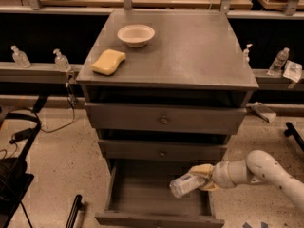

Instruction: Pick blue plastic bottle from bottom drawer and place on counter

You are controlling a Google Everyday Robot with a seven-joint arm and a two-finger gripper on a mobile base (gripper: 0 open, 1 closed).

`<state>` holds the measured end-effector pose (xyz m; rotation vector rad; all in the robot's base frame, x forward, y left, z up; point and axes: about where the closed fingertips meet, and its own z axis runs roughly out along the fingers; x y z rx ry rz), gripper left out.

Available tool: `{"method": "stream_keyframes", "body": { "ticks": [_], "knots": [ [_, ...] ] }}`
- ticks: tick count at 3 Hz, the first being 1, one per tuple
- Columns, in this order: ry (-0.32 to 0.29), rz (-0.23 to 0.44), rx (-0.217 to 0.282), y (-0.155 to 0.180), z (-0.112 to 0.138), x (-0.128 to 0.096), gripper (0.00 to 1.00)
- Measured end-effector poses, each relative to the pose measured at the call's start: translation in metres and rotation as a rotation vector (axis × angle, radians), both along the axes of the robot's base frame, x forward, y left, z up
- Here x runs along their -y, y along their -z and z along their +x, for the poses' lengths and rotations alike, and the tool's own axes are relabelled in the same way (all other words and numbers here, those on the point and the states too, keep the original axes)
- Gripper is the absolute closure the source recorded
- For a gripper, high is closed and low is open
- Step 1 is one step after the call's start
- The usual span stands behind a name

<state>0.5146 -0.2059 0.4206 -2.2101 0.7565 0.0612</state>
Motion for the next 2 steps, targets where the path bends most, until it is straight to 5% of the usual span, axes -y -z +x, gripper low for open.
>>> {"method": "stream_keyframes", "body": {
  "ticks": [2],
  "knots": [
    [-0.097,0.084,0.32,-0.165,-0.045,0.017,1.0]
  ]
}}
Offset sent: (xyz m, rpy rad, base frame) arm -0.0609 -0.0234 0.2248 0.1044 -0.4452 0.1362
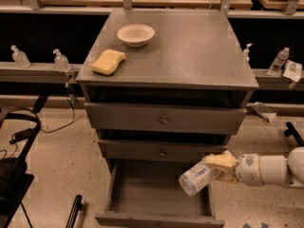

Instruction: Pick blue plastic bottle from bottom drawer and place on counter

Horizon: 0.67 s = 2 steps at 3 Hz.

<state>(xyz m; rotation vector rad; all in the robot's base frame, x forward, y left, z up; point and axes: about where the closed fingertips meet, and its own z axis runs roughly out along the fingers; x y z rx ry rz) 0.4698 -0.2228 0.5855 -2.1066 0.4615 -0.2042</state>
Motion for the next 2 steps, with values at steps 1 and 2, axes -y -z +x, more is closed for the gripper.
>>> {"method": "stream_keyframes", "body": {
  "ticks": [1,2],
  "knots": [
    [-0.042,-0.009,0.131,-0.0734,-0.0116,-0.0245,1.0],
    [-0.042,-0.009,0.131,-0.073,-0.0116,-0.0245,1.0]
  ]
}}
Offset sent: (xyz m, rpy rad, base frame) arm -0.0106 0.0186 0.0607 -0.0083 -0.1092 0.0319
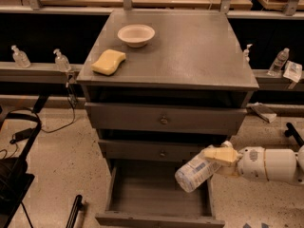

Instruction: Pick blue plastic bottle from bottom drawer and place on counter

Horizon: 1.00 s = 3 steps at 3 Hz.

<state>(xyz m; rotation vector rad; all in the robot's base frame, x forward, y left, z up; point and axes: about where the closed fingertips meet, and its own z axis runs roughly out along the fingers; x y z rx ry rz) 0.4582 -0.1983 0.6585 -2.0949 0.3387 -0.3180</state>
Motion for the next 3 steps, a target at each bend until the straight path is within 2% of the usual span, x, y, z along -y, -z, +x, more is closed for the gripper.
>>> {"method": "stream_keyframes", "body": {
  "ticks": [1,2,3],
  "knots": [
    [-0.04,-0.037,0.09,0.013,0.044,0.005,1.0],
    [-0.159,-0.092,0.143,0.069,0.104,0.003,1.0],
    [-0.351,-0.099,0.11,0.15,0.133,-0.016,1.0]
  ]
}}
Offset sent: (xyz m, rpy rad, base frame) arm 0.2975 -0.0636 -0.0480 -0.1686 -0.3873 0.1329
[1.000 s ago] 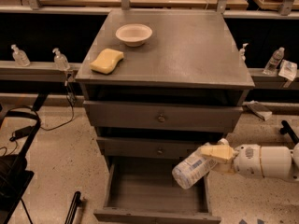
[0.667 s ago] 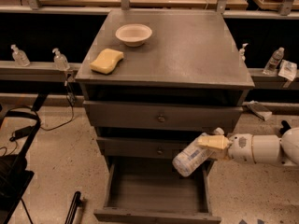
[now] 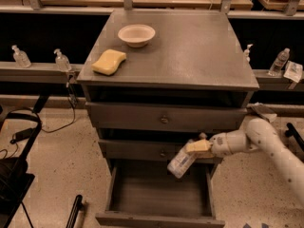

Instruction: Pick blue plastic bottle from bottom drawer and place on counter

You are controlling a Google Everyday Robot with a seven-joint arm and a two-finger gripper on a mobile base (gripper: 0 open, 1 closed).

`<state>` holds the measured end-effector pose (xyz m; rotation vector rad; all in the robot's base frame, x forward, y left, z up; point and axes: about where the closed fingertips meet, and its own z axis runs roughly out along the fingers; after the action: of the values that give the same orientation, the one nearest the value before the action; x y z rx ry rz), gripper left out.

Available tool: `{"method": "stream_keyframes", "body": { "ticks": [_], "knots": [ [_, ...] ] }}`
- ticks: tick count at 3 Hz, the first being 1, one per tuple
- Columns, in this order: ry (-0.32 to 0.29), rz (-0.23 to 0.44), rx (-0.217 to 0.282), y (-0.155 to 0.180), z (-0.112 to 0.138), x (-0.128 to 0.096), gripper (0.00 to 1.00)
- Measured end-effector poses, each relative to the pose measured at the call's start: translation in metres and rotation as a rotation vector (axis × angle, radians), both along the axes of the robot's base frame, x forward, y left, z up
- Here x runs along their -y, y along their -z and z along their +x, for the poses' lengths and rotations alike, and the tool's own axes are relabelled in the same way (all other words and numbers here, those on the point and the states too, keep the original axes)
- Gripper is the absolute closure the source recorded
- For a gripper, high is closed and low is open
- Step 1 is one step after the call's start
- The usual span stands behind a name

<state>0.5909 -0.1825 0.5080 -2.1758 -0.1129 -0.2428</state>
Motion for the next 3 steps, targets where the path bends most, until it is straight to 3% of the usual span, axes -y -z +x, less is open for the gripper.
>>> {"method": "stream_keyframes", "body": {
  "ticks": [1,3],
  "knots": [
    [-0.075,-0.007,-0.001,0.004,0.019,-0.019,1.0],
    [-0.068,-0.004,-0.019,-0.007,0.008,-0.015,1.0]
  ]
}}
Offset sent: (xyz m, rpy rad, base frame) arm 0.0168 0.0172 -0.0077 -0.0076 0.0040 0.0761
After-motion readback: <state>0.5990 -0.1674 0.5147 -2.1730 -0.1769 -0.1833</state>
